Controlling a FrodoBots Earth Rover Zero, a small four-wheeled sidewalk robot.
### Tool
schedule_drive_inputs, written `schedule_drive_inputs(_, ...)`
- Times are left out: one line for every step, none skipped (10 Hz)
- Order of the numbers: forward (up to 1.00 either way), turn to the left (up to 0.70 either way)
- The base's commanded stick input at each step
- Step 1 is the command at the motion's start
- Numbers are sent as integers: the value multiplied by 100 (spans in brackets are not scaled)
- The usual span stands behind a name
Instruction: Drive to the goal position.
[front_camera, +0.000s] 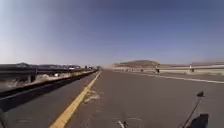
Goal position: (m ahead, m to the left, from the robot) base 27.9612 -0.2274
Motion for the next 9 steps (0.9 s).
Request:
schedule_drive_inputs(85, 0)
schedule_drive_inputs(85, 0)
schedule_drive_inputs(85, 0)
schedule_drive_inputs(85, 0)
schedule_drive_inputs(85, 0)
schedule_drive_inputs(85, 0)
schedule_drive_inputs(85, 0)
schedule_drive_inputs(85, 0)
schedule_drive_inputs(85, 0)
